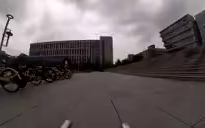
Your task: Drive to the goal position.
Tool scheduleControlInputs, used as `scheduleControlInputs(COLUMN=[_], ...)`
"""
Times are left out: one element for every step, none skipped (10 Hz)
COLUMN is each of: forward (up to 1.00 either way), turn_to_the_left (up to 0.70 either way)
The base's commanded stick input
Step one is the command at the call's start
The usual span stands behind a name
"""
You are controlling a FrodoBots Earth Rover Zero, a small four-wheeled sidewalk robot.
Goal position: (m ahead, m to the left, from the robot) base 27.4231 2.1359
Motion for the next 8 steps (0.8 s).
scheduleControlInputs(forward=[1.0,1.0,1.0,1.0,1.0,1.0,1.0,1.0], turn_to_the_left=[0.0,0.0,0.0,0.0,0.0,0.0,-0.04,-0.11])
